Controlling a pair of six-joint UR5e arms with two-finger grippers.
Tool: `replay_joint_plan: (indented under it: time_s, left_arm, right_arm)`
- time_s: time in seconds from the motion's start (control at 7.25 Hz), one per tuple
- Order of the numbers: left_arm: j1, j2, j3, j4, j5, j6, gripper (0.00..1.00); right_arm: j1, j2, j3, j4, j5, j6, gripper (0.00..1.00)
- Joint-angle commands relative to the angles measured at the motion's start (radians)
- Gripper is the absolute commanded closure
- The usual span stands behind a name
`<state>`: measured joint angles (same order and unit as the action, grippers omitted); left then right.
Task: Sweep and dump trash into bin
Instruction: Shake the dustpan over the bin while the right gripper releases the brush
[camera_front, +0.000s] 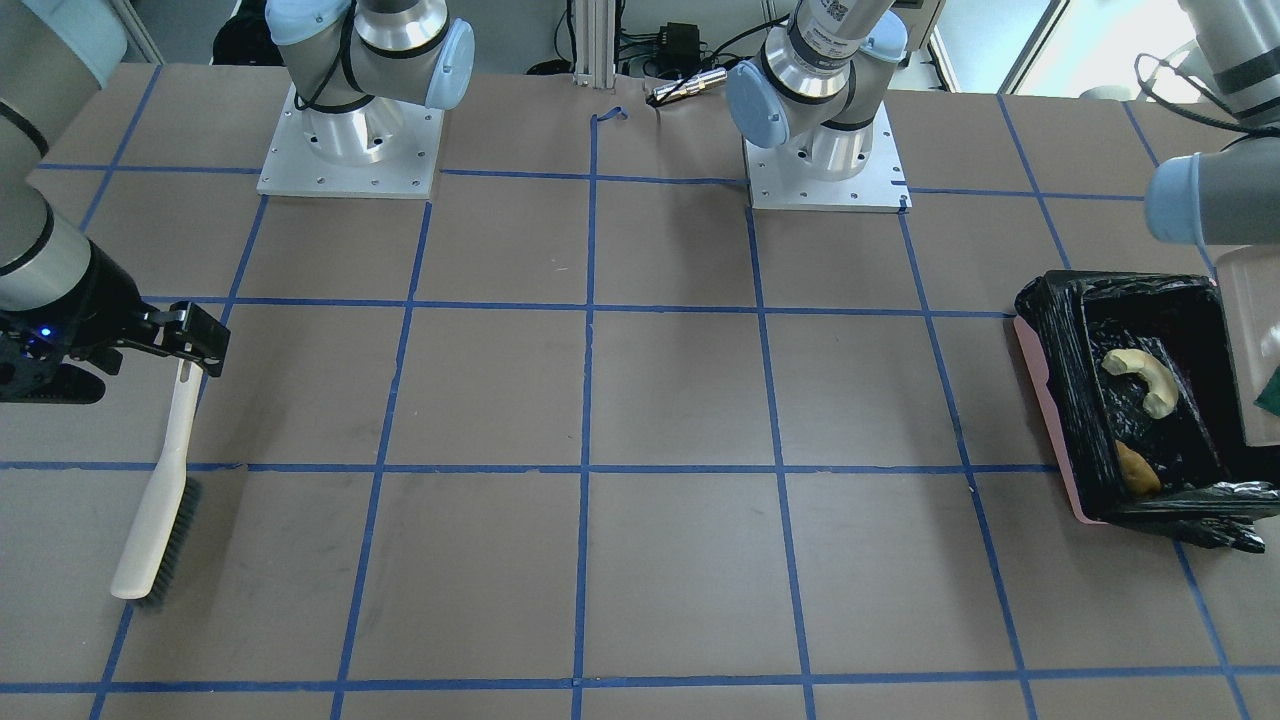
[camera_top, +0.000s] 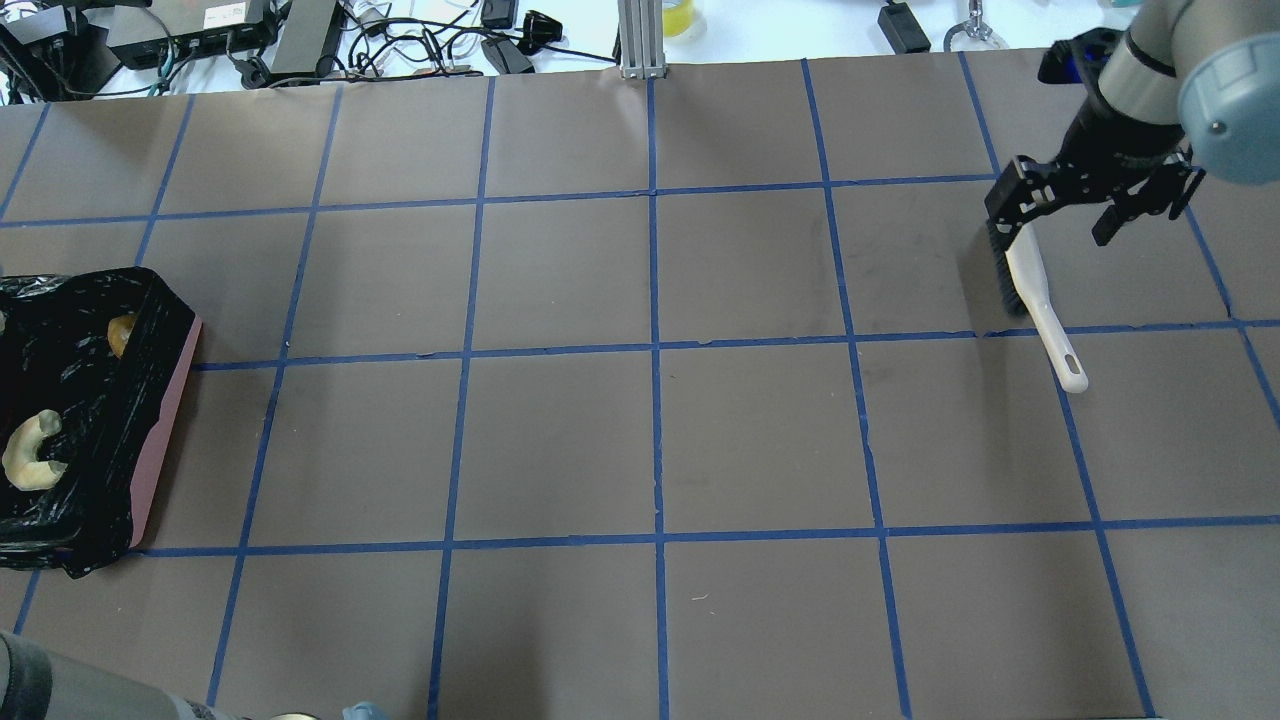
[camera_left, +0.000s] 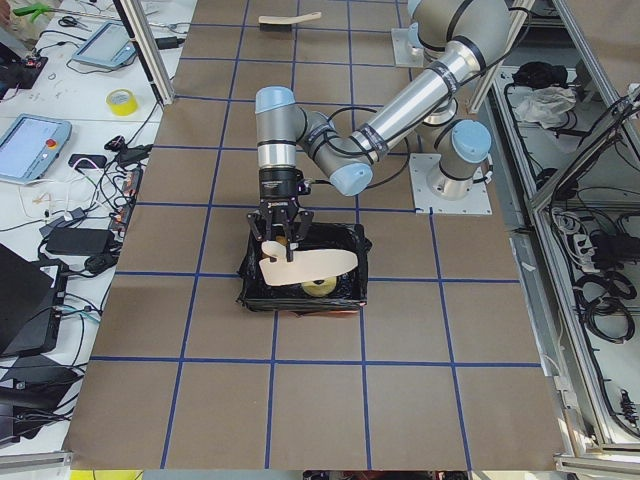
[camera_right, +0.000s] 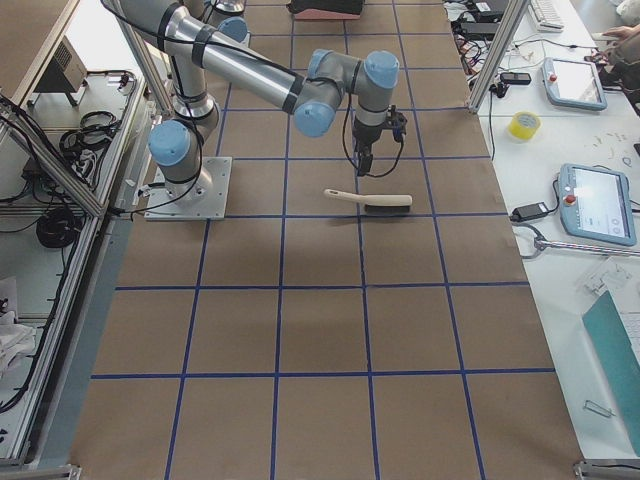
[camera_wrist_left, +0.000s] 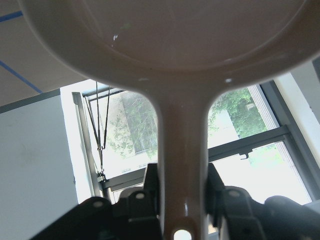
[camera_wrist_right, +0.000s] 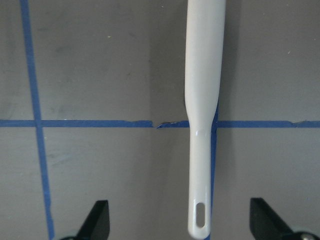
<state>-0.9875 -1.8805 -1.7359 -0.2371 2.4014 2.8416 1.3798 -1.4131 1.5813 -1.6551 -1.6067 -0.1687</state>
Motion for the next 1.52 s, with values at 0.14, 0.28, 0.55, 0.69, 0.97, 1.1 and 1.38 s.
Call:
replay_joint_plan:
  time_s: [0.14, 0.28, 0.55, 0.69, 0.97, 1.1, 1.38]
  left_arm:
    - [-0.06, -0.009, -0.054, 0.228, 0.007, 0.048, 1.0]
    - [-0.077, -0.008, -0.113, 0.328, 0.007, 0.079, 1.0]
    - [-0.08, 0.012, -0.114, 0.397, -0.025, 0.104, 1.0]
    - [-0.08, -0.002, -0.017, 0.35, -0.078, 0.125, 1.0]
    - [-0.08, 0.021, 0.157, 0.14, -0.313, 0.125, 1.0]
    - [-0.07, 0.027, 0.197, 0.106, -0.42, 0.102, 1.0]
    - [0.005, 0.047, 0.22, -0.018, -0.665, -0.049, 1.0]
  right_arm:
    - [0.255, -0.006, -0.172, 0.181, 0.002, 0.332, 0.0]
    - [0.275, -0.016, -0.172, 0.181, 0.004, 0.363, 0.0]
    - [0.277, -0.055, -0.178, 0.198, 0.002, 0.374, 0.0]
    - [0.275, -0.056, -0.184, 0.201, 0.004, 0.371, 0.0]
    - [0.254, -0.053, -0.191, 0.198, -0.01, 0.328, 0.0]
    - [0.243, -0.058, -0.193, 0.192, -0.006, 0.305, 0.0]
    - [0.242, -0.105, -0.185, 0.19, 0.007, 0.314, 0.0]
